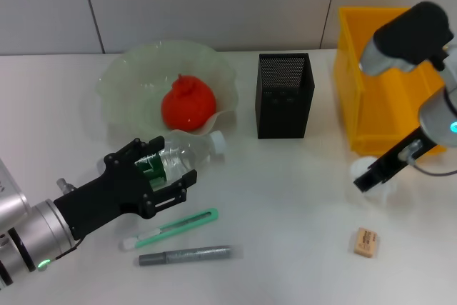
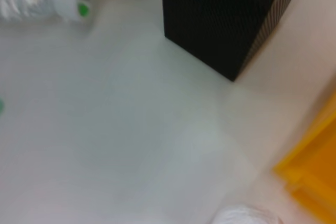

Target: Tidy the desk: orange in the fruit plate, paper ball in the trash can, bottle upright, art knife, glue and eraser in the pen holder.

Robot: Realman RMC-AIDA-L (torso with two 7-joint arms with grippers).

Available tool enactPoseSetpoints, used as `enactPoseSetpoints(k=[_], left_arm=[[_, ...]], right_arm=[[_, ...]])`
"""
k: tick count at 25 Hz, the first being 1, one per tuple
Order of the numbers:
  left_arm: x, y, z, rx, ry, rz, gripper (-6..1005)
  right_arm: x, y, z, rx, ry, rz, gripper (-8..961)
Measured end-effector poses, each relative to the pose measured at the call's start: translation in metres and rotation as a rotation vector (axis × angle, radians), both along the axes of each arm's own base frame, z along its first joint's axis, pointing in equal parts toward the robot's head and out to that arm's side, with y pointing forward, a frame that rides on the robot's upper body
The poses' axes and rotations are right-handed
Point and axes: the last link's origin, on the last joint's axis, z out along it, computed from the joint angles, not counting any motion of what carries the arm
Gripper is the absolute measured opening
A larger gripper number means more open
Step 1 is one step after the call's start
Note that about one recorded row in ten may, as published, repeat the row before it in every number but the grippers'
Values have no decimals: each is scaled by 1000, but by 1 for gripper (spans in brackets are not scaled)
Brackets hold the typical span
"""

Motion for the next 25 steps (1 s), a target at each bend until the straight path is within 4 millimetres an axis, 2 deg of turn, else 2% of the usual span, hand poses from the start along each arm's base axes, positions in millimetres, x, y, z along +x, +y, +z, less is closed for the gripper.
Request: enactPoseSetpoints(k=[2,3,4,7,8,9,13,17,18,19,23,25], left_arm=[[0,0,0,0,-1,-3,818],[0,0,0,0,-1,-3,817],[0,0,0,0,-1,-3,817],[2,0,2,2,-7,-14,815],[2,0,2,2,-7,-14,814],[2,0,2,2,-7,-14,814],[2,0,2,0,-9,-14,812],[2,-1,1,-2,-13,-13,809],[2,-2,1,-3,-15,-12,809],[2,-2,1,-3,-15,-12,808],[1,-2,2,-1,-13,-14,806],[1,-3,2,-1,-14,-14,805]], right_arm=[[-13,-1,15,33,21,29,579],[-26,-1,35,79,47,56,579],[-26,-1,35,79,47,56,579],[-37,0,65,159,73,80,579],[-41,1,83,217,77,101,579],[-41,1,83,217,77,101,579],[-36,12,113,351,45,139,578],[-30,23,116,409,18,155,578],[-24,32,110,425,28,157,578],[-24,32,110,425,28,157,578],[-9,53,87,433,44,140,577],[-8,56,83,441,47,142,577]])
